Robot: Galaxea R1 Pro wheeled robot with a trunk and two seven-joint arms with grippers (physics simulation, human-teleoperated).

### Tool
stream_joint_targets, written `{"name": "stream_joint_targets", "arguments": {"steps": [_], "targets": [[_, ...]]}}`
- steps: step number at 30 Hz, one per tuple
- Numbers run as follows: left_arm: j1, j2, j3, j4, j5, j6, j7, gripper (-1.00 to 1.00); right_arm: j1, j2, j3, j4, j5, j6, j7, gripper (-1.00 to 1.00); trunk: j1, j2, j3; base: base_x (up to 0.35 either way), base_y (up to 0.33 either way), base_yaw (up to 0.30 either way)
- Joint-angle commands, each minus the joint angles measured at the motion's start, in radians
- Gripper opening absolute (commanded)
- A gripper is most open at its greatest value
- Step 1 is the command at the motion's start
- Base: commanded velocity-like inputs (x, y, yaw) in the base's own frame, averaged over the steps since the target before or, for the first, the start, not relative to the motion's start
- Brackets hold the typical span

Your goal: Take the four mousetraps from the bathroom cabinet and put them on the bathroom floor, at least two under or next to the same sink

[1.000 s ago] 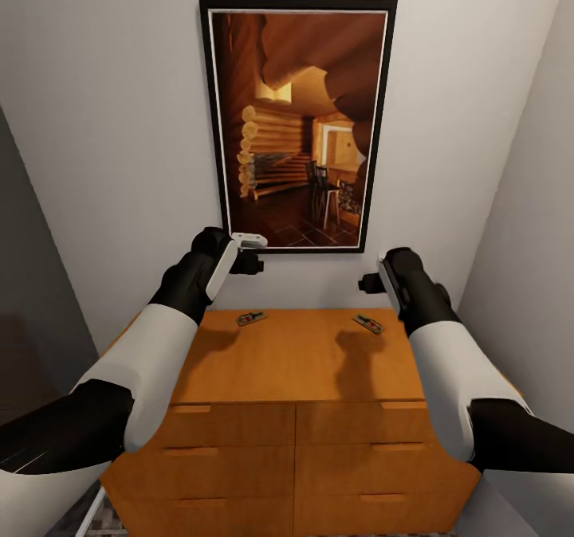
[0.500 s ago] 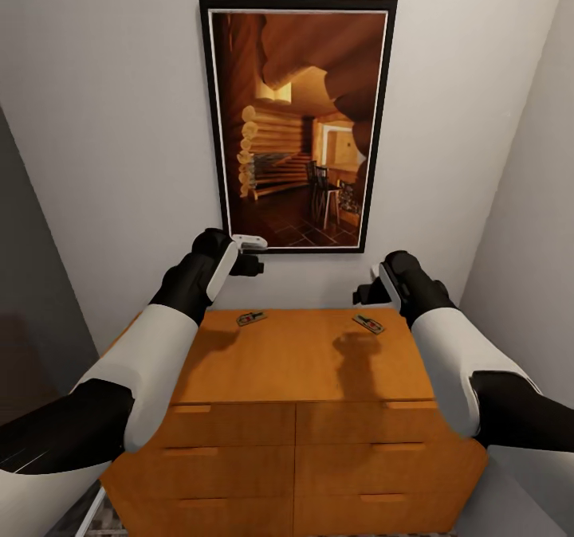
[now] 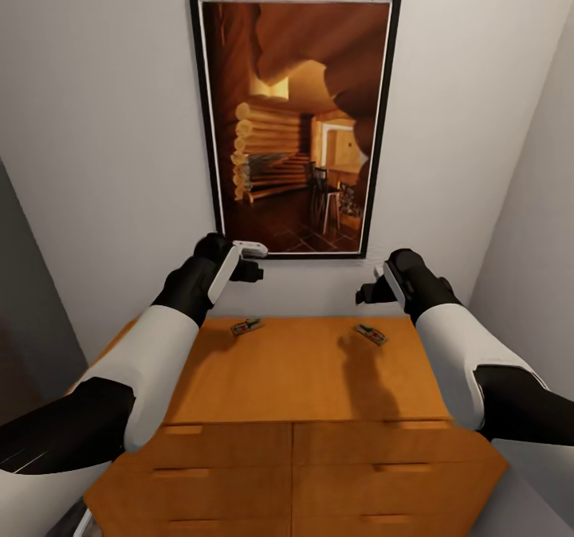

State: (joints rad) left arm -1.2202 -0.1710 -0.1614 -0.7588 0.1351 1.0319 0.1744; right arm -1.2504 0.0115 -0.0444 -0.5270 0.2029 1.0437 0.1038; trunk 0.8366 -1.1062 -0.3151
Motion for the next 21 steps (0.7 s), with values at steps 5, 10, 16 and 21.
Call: {"name": "stream_joint_targets", "arguments": {"steps": [5, 10, 16, 21], "targets": [[-0.001, 0.001, -0.002, 0.004, 0.010, 0.003, 0.010, 1.00, -0.001, -0.010, -0.005, -0.001, 0.011, 0.004, 0.010, 1.00, 0.001, -0.001, -0.001, 0.258, -0.035, 0.000], [-0.001, 0.000, -0.002, 0.005, 0.010, 0.003, 0.010, 1.00, -0.001, -0.014, -0.005, -0.001, 0.011, 0.004, 0.010, 1.00, 0.001, -0.001, -0.001, 0.126, -0.010, 0.000], [-0.001, -0.001, -0.001, 0.004, 0.011, 0.003, 0.010, 1.00, -0.001, -0.016, -0.005, 0.001, 0.009, 0.004, 0.010, 1.00, 0.001, -0.001, -0.001, 0.038, -0.003, 0.000], [-0.001, -0.001, -0.002, 0.004, 0.010, 0.003, 0.011, 1.00, -0.001, -0.015, -0.005, 0.011, 0.009, 0.004, 0.010, 1.00, 0.001, -0.001, -0.001, 0.011, -0.001, 0.000]]}}
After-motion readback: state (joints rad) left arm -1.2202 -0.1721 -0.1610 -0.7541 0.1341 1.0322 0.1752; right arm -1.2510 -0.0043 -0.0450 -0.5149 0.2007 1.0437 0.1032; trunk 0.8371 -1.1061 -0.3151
